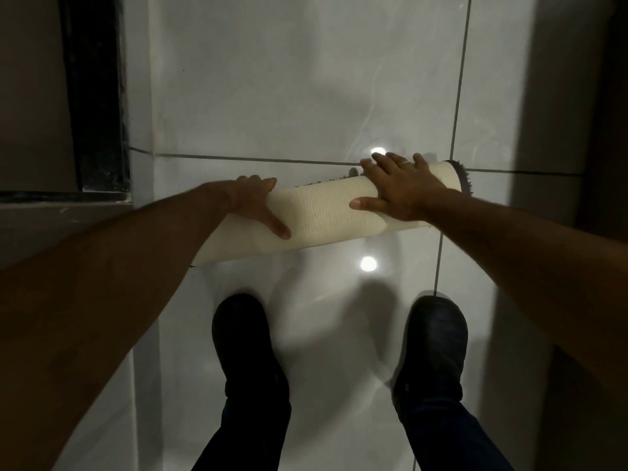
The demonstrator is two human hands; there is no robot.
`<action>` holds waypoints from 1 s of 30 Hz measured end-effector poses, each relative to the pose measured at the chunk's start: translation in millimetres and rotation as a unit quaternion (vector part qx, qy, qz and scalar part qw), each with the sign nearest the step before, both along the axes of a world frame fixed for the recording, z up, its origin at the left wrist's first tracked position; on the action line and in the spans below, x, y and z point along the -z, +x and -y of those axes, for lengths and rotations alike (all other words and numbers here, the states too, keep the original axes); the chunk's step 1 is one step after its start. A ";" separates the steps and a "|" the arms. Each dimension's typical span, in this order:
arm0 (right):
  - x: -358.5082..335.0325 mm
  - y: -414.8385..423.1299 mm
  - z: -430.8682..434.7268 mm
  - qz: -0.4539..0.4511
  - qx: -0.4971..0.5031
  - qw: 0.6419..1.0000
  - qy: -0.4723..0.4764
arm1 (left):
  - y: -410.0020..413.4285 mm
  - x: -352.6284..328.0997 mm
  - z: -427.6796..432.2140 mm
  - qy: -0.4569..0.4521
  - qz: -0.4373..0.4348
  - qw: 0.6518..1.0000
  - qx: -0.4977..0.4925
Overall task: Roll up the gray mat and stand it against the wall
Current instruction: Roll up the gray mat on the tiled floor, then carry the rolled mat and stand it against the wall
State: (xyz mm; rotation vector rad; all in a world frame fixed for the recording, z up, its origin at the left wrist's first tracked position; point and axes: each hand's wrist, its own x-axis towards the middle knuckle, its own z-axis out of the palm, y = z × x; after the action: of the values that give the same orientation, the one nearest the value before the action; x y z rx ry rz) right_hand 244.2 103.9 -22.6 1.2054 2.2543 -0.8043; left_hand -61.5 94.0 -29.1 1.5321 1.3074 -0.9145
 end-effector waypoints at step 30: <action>-310.3 19.2 -197.4 -0.337 0.424 0.820 -0.183 | 116.3 -390.1 -223.1 0.238 0.307 0.686 -0.615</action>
State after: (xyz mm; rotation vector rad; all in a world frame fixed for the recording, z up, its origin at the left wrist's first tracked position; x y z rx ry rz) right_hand 263.4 301.3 287.6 1.9467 1.7521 -2.1797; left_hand 54.7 317.2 361.1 0.7568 1.6422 0.7991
